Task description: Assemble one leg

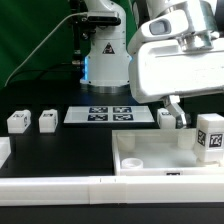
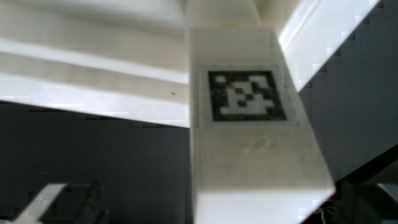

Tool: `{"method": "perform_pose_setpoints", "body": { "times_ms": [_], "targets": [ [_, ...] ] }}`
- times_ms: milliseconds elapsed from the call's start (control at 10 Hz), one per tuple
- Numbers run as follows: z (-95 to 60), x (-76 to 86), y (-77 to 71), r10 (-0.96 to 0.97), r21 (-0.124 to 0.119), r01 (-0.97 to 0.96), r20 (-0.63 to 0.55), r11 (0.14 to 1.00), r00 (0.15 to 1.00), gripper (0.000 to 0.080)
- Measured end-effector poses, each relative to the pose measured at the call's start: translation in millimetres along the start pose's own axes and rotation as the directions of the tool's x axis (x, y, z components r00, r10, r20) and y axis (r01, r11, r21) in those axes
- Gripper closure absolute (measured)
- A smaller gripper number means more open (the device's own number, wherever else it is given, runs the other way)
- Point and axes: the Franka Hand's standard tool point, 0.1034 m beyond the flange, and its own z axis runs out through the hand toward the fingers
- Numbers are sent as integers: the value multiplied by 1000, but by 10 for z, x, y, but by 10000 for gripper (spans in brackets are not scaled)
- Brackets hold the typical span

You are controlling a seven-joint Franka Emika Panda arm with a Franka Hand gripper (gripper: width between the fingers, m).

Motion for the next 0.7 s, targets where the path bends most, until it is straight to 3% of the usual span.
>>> {"method": "perform_pose_setpoints", "body": {
  "times_ms": [200, 500, 700],
  "targets": [
    [-86, 67, 61, -2, 4, 2, 28, 1000, 1000, 150],
    [-68, 37, 20, 1, 18, -2, 65, 1000, 998, 150],
    [-84, 15, -90, 7, 78, -28, 267, 997, 964, 150]
  ]
}}
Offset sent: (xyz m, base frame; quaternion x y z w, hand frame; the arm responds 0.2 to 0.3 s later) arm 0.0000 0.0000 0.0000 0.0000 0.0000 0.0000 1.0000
